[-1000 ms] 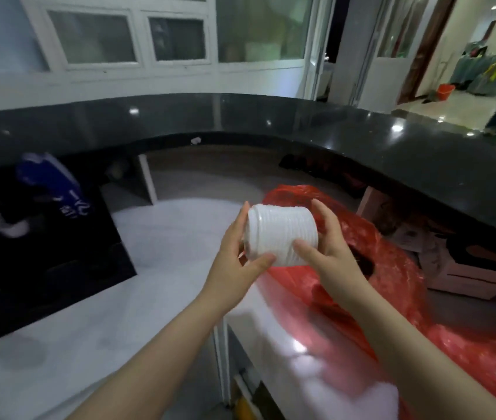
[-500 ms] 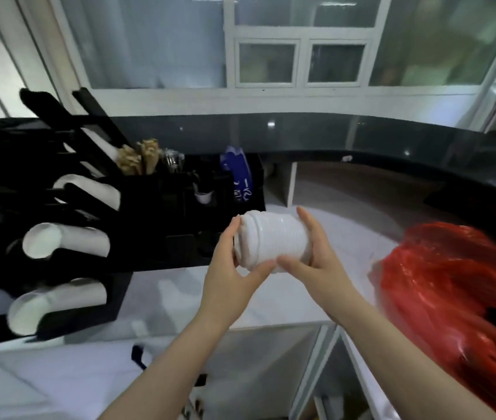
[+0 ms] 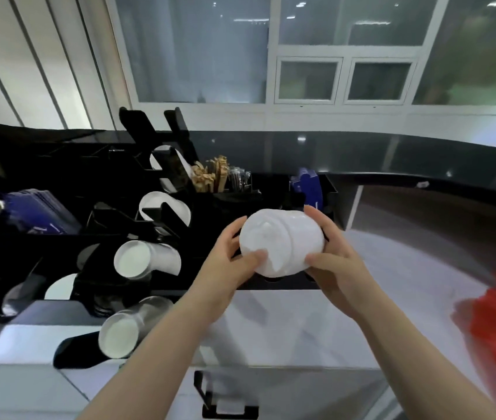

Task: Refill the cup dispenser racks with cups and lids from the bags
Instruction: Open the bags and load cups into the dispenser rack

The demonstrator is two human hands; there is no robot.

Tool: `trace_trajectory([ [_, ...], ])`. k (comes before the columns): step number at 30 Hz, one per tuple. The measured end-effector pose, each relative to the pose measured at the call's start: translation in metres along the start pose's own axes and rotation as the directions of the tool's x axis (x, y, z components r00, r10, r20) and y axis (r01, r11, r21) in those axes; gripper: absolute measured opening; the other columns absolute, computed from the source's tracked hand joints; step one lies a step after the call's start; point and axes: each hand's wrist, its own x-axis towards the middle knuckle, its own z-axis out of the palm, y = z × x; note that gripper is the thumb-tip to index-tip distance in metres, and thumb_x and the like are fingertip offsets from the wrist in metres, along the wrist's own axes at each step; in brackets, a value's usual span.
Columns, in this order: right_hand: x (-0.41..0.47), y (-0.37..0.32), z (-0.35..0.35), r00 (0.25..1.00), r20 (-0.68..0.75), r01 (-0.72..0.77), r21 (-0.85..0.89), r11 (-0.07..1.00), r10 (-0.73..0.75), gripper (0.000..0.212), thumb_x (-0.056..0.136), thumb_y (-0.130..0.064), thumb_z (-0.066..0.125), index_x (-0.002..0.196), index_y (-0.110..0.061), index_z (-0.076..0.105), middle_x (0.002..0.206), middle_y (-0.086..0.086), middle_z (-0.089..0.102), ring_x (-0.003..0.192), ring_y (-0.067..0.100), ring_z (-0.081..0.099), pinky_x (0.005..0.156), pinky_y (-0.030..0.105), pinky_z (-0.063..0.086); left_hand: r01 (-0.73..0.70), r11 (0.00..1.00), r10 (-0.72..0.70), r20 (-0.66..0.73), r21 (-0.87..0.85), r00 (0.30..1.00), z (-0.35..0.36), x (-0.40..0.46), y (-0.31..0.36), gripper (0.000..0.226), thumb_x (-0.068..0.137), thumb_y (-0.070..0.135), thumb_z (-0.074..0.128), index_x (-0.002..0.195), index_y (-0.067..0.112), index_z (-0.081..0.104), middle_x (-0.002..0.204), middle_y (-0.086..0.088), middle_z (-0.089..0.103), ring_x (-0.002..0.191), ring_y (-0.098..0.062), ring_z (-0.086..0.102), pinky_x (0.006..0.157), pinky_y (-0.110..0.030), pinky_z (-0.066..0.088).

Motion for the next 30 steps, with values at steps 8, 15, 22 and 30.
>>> trace_trajectory([
  [8,0.004,-0.011,0.028,0.998,0.065,0.008,-0.147,0.989,0.002,0.068,0.077,-0.052,0.061,0.141,-0.038,0.041,0.135,-0.009,0.055,0.122,0.016,0.055,0.094,0.034,0.051,0.039,0.985,-0.024,0.088,-0.166,0.996,0.007,-0.029,0.015,0.079,0.061,0.026,0.076,0.135,0.018,0.049,0.129,-0.011,0.060,0.117,-0.028,0.059,0.091,-0.039,0.052],
  [15,0.001,-0.009,0.090,0.956,0.291,0.101,-0.382,0.919,0.016,0.105,0.061,-0.050,0.062,0.151,-0.040,0.009,0.142,-0.023,0.029,0.106,-0.024,0.044,0.070,0.001,0.045,-0.171,0.985,0.166,-0.182,-0.011,0.969,-0.033,-0.093,0.036,0.072,0.062,0.024,0.077,0.129,0.027,0.052,0.114,-0.006,0.065,0.105,-0.024,0.064,0.078,-0.029,0.054],
  [22,-0.002,-0.010,0.202,0.910,0.406,0.180,-0.215,0.960,-0.079,0.074,0.067,-0.053,0.070,0.133,-0.044,0.037,0.133,-0.013,0.050,0.117,0.000,0.054,0.084,0.017,0.051,-0.294,0.954,0.297,-0.374,0.066,0.879,-0.110,-0.151,0.061,0.066,0.061,0.024,0.075,0.124,0.032,0.056,0.109,-0.002,0.066,0.100,-0.022,0.064,0.073,-0.029,0.054],
  [30,0.023,0.049,0.363,0.963,0.253,0.150,-0.220,0.964,-0.092,0.044,0.068,-0.059,0.067,0.107,-0.046,0.050,0.104,-0.023,0.062,0.097,-0.009,0.059,0.073,0.011,0.049,-0.281,0.960,0.239,-0.540,0.005,0.807,-0.258,-0.187,0.068,0.074,0.064,0.039,0.076,0.128,0.009,0.051,0.121,-0.019,0.061,0.109,-0.030,0.062,0.079,-0.031,0.055],
])
